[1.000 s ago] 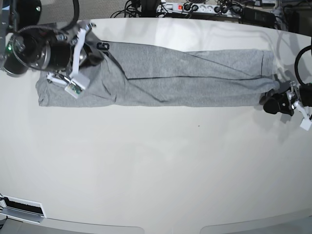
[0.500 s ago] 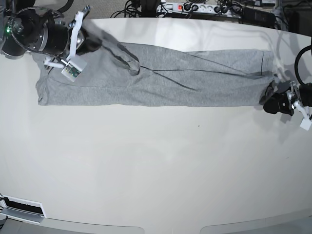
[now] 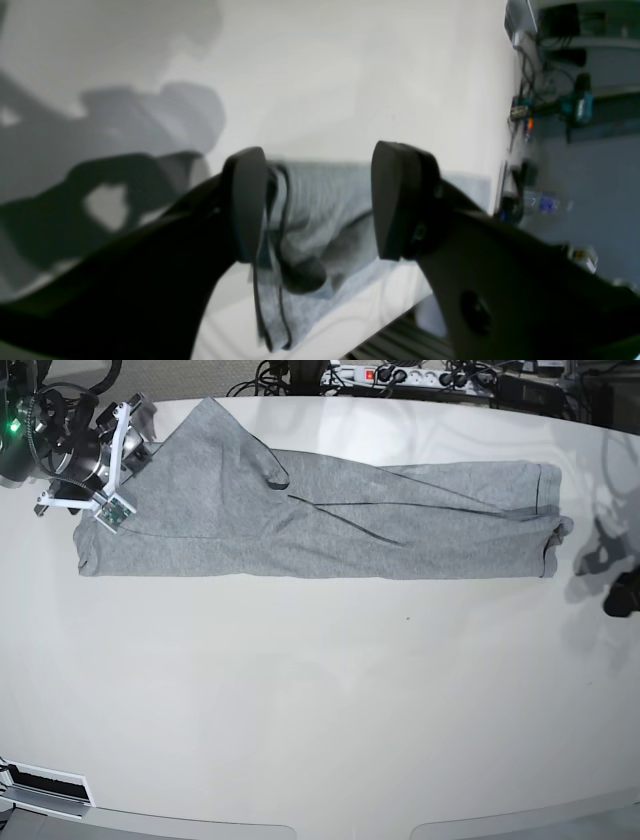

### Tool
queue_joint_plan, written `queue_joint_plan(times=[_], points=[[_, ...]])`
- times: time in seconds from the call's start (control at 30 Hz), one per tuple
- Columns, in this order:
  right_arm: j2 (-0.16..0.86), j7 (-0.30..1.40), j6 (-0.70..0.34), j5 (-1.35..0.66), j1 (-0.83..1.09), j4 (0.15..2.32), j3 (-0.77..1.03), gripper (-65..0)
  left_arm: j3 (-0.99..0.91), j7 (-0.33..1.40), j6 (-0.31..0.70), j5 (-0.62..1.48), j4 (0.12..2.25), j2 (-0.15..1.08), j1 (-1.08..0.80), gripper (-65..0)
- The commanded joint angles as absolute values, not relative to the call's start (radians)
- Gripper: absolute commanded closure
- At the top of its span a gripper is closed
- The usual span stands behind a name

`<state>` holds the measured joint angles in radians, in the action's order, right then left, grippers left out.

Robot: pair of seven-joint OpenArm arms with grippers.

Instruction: Layout the t-shirt on the table in an organized manner, then fold the t-shirt properly

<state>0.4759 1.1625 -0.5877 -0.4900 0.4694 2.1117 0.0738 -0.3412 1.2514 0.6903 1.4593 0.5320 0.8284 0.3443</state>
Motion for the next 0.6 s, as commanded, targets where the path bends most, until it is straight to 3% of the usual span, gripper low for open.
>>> queue_joint_plan(times=[0.0, 0.1, 0.17, 0.2, 0.37, 0.57], points=[[0.487, 1.093, -0.572, -0.5, 0.465, 2.134, 0.08, -28.2, -0.372, 1.243, 0.698, 1.484, 0.542, 0.87, 0.36, -34.9], [0.482, 0.909, -0.53, -0.499, 0.465, 2.131, 0.08, -15.8, -0.426, 1.243, 0.698, 1.484, 0.542, 0.876, 0.357, -34.9], [0.47, 0.834, -0.533, -0.5, 0.465, 2.131, 0.08, -2.3, -0.431, 1.242, 0.698, 1.451, 0.542, 0.876, 0.354, -34.9], [0.456, 0.825, -0.541, -0.493, 0.465, 2.131, 0.08, 0.0, -0.431, 1.242, 0.698, 1.434, 0.542, 0.875, 0.352, -34.9], [0.364, 0.792, -0.639, -0.488, 0.449, 2.037, 0.08, 0.0, -0.431, 1.19, 0.698, 1.357, 0.542, 0.865, 0.33, -35.8], [0.276, 0.767, -0.67, -0.392, 0.301, 1.687, 0.08, 0.0, -0.419, 1.189, 0.698, 1.338, 0.542, 0.81, 0.274, -37.7]])
